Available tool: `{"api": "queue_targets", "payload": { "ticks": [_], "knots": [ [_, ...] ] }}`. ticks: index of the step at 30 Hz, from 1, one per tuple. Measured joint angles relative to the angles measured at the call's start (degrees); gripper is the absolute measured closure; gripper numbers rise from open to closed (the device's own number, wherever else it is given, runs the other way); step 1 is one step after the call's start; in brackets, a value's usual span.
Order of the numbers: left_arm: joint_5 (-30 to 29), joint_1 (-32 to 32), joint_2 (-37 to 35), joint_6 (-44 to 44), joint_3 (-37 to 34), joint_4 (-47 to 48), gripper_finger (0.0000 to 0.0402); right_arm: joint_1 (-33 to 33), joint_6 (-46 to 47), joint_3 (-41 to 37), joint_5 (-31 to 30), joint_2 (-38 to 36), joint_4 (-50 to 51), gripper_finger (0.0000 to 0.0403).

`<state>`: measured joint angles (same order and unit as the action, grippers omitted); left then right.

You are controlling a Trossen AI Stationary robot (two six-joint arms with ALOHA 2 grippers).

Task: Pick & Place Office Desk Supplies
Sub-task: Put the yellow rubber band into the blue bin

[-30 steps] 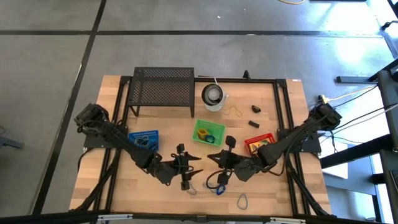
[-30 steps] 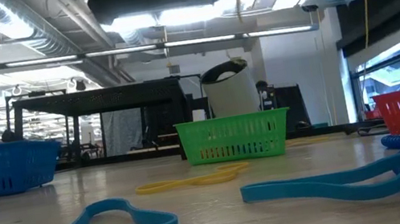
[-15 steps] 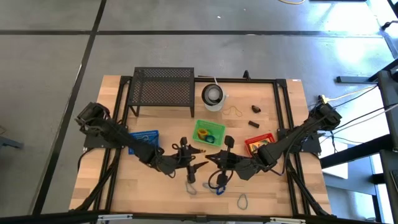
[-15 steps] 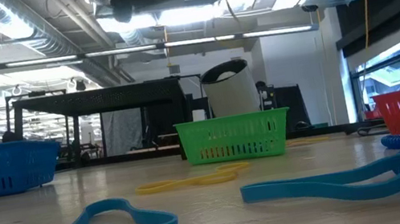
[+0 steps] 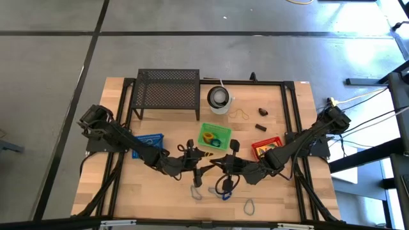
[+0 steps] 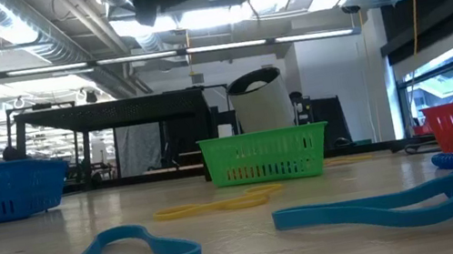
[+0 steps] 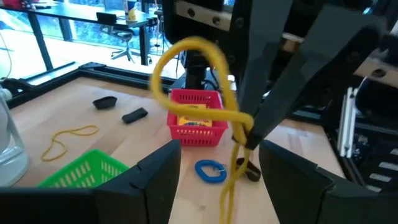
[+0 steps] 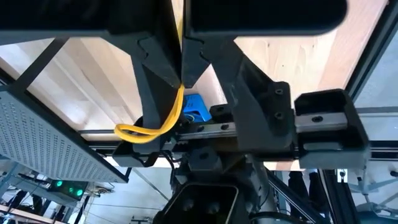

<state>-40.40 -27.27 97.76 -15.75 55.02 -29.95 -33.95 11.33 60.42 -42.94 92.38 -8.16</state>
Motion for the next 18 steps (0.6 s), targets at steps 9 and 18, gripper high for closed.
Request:
{"api": "queue_targets", "payload": {
  "ticks": [9, 18],
  "knots": [
    [1.49, 0.04, 0.0, 0.02, 0.0, -1.18, 0.027, 0.02, -0.04, 0.0, -0.15, 0.02, 0.02, 0.0397],
    [6.59, 1.02, 0.0, 0.27, 0.0, -1.16, 0.0392, 0.02, -0.03, -0.02, 0.37, 0.02, 0.03, 0.0397]
  ]
}}
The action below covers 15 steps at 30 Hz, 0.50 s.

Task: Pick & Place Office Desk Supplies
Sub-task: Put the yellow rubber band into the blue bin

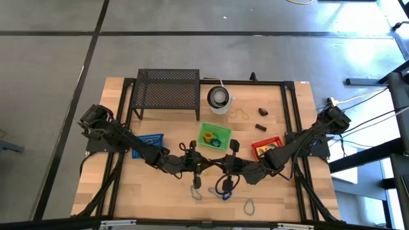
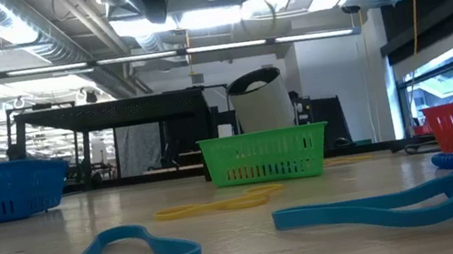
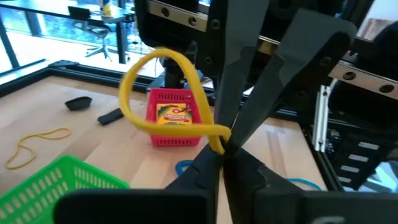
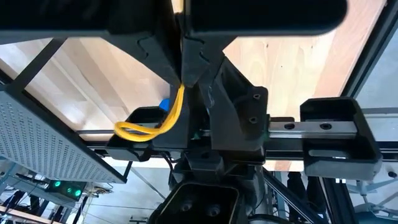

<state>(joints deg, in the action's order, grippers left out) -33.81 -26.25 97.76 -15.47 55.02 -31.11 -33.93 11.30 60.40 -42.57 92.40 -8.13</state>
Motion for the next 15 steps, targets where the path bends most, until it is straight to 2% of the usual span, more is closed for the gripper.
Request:
{"api": "queue_targets", "payload": {
  "ticks": [7, 15],
  "knots": [
    [0.45, 0.16, 0.0, 0.18, 0.0, 0.03, 0.0395, 0.04, 4.63, 0.0, 0.07, 0.0, 0.03, 0.0383],
    [0.32, -0.4, 0.0, -1.11, 0.0, 3.35, 0.0395, 0.11, 5.7, 0.0, 0.09, 0.02, 0.03, 0.0307]
  ]
}}
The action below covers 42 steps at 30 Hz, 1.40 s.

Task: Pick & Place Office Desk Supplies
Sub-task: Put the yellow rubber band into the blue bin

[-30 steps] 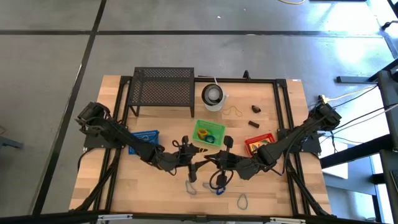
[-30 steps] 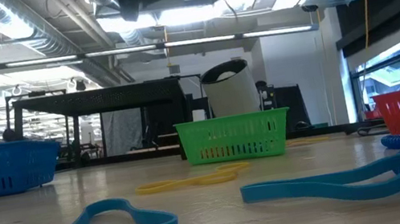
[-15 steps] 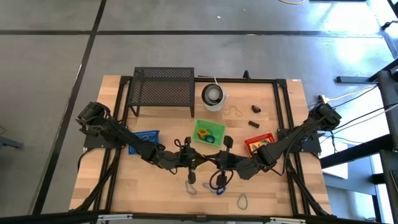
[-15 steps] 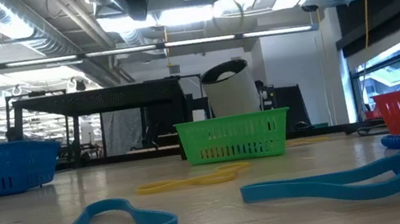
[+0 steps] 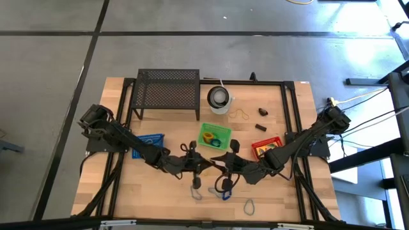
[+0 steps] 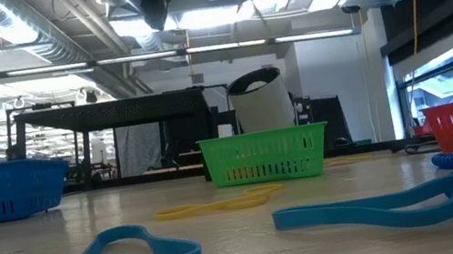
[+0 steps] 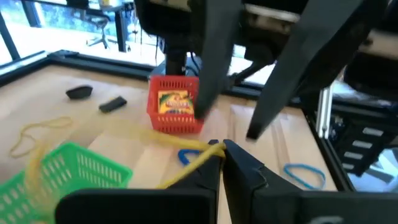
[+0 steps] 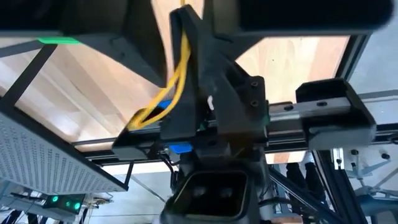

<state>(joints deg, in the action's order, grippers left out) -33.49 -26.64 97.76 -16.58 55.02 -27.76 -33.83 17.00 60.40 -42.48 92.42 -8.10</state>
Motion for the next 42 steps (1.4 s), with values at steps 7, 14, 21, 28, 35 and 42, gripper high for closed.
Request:
{"api": "queue_targets", "payload": {
  "ticks": [7, 14, 21, 28, 35, 42],
  "knots": [
    [0.25, -0.8, -1.91, -6.3, -0.02, 10.64, 0.0396, -2.14, 1.09, -0.02, 0.0, -1.67, 4.84, 0.0215],
    [1.74, -0.8, -10.96, -20.83, -0.04, 39.3, 0.0396, -4.32, 0.35, -0.07, -0.15, -2.32, 6.54, 0.0176],
    [3.08, -2.12, -22.03, -39.36, -0.02, 69.36, 0.0396, -4.48, -0.53, -0.07, -0.17, -2.32, 7.47, 0.0179],
    [-2.17, -4.55, -23.83, -62.84, -0.07, 94.99, 0.0396, -4.39, -0.55, -0.07, -0.15, -2.32, 7.69, 0.0186],
    [5.74, -4.86, -21.26, -71.75, -5.17, 98.2, 0.0396, -4.41, -0.56, -0.07, 0.02, -2.32, 8.08, 0.0186],
    [13.06, -4.87, -20.7, -74.64, -9.99, 98.23, 0.0396, -4.37, -0.57, -0.07, 0.0, -2.32, 8.24, 0.0186]
  ]
}}
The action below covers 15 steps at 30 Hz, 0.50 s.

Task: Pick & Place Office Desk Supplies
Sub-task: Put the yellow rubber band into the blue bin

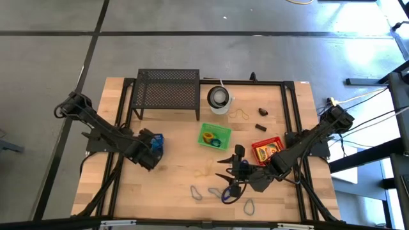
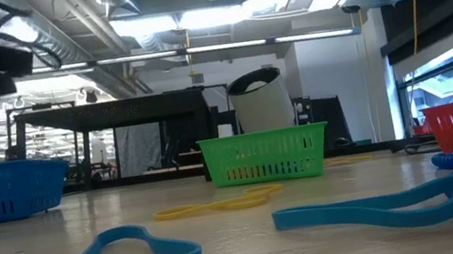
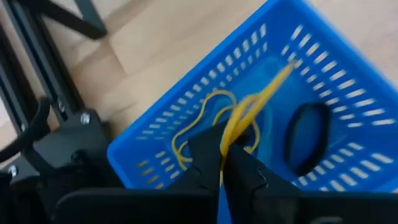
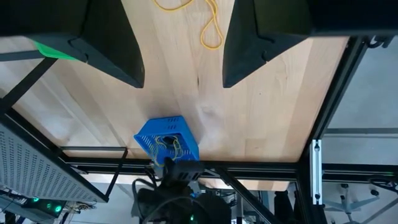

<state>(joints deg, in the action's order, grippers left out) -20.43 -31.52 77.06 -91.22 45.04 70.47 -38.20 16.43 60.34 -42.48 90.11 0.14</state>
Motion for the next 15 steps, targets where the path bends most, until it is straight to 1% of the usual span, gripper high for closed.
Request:
{"api": "queue_targets", "payload": {
  "ticks": [5, 7, 11, 15],
  "knots": [
    [4.6, -0.01, 0.0, -0.41, -1.17, -0.27, 0.0394, 0.0, 0.0, 0.0, 0.02, 0.0, 0.13, 0.0186],
    [6.6, -0.01, 0.0, -1.81, -1.38, -0.3, 0.0388, 0.0, 0.0, 0.0, 0.02, 0.0, 0.48, 0.0186],
    [10.19, -0.01, 0.0, -2.68, -1.38, -1.2, 0.0365, 0.0, 0.93, 0.0, 0.02, 0.0, 1.1, 0.0186],
    [10.47, -0.01, 0.0, -0.82, -1.38, -4.02, 0.0335, 0.0, 1.14, 0.0, 0.02, 0.0, 1.22, 0.0186]
  ]
}}
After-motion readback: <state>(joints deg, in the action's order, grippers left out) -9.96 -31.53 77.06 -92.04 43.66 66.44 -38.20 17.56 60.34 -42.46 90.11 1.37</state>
